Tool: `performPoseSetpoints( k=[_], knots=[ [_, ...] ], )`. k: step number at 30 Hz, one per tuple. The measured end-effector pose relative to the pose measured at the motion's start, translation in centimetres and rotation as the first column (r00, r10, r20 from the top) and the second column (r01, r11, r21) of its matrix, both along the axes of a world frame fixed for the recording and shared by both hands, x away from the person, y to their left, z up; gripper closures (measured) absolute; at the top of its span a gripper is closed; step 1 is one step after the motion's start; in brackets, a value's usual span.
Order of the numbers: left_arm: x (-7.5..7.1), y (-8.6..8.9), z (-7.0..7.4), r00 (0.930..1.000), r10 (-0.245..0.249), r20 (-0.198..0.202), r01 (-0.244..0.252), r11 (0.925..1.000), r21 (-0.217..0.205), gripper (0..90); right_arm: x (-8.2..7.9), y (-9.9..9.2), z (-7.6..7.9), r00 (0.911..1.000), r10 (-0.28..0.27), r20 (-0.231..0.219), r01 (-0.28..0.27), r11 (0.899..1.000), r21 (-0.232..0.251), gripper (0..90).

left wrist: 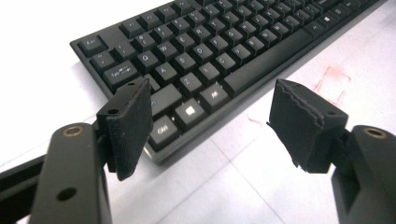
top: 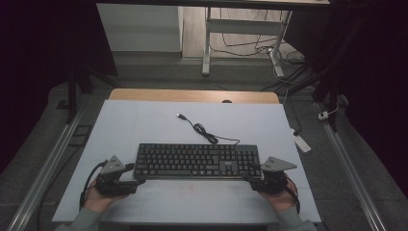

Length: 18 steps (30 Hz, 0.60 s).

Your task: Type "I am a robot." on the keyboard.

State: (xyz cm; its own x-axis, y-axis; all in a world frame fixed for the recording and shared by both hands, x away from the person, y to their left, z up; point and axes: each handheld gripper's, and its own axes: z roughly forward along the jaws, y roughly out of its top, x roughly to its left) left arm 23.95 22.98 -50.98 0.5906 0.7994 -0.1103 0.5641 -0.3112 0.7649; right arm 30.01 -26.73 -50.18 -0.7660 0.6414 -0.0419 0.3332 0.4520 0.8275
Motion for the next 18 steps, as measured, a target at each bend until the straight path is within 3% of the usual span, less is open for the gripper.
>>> performPoseSetpoints(
  k=[5,18],
  knots=[
    [-0.09,0.18,-0.17,1.0,0.005,0.001,-0.005,1.0,0.002,30.0,-0.11,-1.11,-0.13,0.9999,-0.017,0.0,0.017,1.0,0.002,45.1],
    [0.08,0.0,-0.16,1.0,-0.003,0.003,0.003,1.0,0.006,29.9,-0.04,-0.53,-0.3,1.0,0.008,0.001,-0.008,1.0,-0.01,45.1]
  ],
)
